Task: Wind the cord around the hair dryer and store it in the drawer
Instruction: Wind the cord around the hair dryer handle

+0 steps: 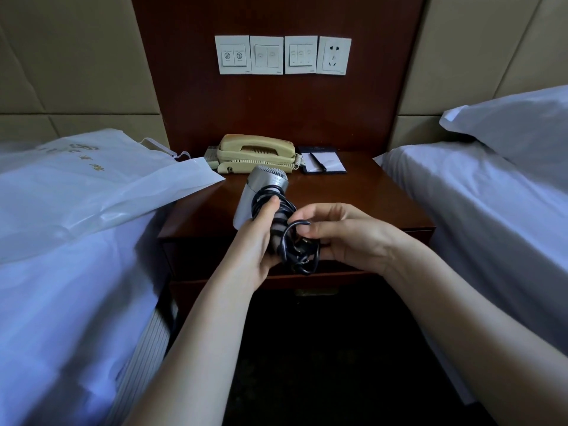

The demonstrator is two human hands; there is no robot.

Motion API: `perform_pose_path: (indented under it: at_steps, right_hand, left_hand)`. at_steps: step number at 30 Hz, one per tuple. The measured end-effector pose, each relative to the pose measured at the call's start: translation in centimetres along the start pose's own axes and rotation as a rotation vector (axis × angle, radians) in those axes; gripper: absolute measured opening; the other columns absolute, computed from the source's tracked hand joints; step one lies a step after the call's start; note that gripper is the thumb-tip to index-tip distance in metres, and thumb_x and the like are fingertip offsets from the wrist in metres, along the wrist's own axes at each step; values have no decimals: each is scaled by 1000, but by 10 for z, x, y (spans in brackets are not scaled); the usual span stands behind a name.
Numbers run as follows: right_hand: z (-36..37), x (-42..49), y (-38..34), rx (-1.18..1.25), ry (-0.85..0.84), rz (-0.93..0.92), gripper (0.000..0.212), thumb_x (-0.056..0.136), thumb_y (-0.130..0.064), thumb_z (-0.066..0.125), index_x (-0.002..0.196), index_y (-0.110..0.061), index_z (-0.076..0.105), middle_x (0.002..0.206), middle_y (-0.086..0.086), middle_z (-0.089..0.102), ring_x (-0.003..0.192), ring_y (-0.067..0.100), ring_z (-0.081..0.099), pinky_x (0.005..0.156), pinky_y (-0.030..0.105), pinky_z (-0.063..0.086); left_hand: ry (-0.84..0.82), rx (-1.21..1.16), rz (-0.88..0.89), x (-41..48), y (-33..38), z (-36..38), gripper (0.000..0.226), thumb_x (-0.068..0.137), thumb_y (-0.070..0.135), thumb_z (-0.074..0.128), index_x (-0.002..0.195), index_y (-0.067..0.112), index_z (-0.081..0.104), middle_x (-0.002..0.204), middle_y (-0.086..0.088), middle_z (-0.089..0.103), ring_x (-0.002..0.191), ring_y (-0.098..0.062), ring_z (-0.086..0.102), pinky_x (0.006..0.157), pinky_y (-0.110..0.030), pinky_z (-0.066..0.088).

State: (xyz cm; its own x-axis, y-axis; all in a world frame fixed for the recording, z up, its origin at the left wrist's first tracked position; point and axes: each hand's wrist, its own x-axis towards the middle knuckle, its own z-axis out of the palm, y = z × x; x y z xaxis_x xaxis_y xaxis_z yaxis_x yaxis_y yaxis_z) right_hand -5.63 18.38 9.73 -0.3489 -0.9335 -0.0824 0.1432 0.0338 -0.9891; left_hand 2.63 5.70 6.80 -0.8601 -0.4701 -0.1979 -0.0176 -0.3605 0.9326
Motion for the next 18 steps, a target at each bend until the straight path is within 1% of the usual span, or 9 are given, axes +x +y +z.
perform_pose_path:
  at_steps: [1,3,5,7,11,12,15,16,18]
  right_hand:
    - [-2,-1,0,17,-33,-16,16,69,-9,67,84,-14,68,75,0,70,70,10,68,68,24,57]
    - [-7,-2,1,59,-95,-51,19,74,-7,68,91,-12,67,82,2,71,77,12,69,75,27,58]
    - [-11,-2,0,58,-113,-76,26,70,-12,70,96,-13,66,86,3,69,82,13,67,80,30,55]
    - [-11,-1,0,5,-97,-102,24,72,-11,70,96,-14,67,88,5,64,82,16,65,81,32,54]
    - [-1,0,1,-26,14,-167,24,86,6,54,101,-10,64,82,4,56,80,16,61,75,32,56]
    - [1,0,2,-13,39,-187,25,87,9,51,101,-9,63,80,4,54,78,15,61,72,32,57]
    - [6,-1,0,55,55,-229,28,88,12,46,105,-5,61,77,2,50,70,10,63,64,29,57]
    - [5,-2,-1,82,49,-232,30,88,13,44,107,-4,61,76,1,49,68,9,62,63,28,57]
    - [4,-1,-1,141,38,-226,34,88,14,42,110,-4,61,76,0,49,65,8,62,61,27,56]
  left_hand:
    - [-11,-9,0,0,0,0,45,95,48,42,120,16,61,115,-9,69,104,-19,66,78,-30,54]
    - [-32,-49,7,2,-1,-2,42,95,48,42,119,17,59,107,-8,72,97,-17,69,72,-29,54]
    - [-55,-78,5,2,-1,-3,38,95,48,42,110,19,61,94,-5,76,87,-14,72,67,-29,54]
    - [-45,-83,8,3,-2,-3,36,94,47,44,105,18,63,90,-5,76,82,-14,72,68,-31,52]
    - [-5,-87,40,2,0,-3,29,95,43,46,95,20,64,89,-5,75,80,-16,71,65,-29,55]
    - [0,-94,44,2,1,-3,29,95,43,46,96,19,64,91,-6,75,82,-16,71,64,-28,55]
    - [7,-124,38,2,1,-4,38,94,44,47,113,14,61,108,-11,71,97,-22,69,69,-32,55]
    - [0,-143,40,3,0,-4,39,94,44,47,115,14,60,108,-12,71,97,-23,69,70,-33,54]
    - [-24,-178,64,3,0,-3,32,94,42,47,105,16,62,100,-10,73,93,-21,70,70,-32,54]
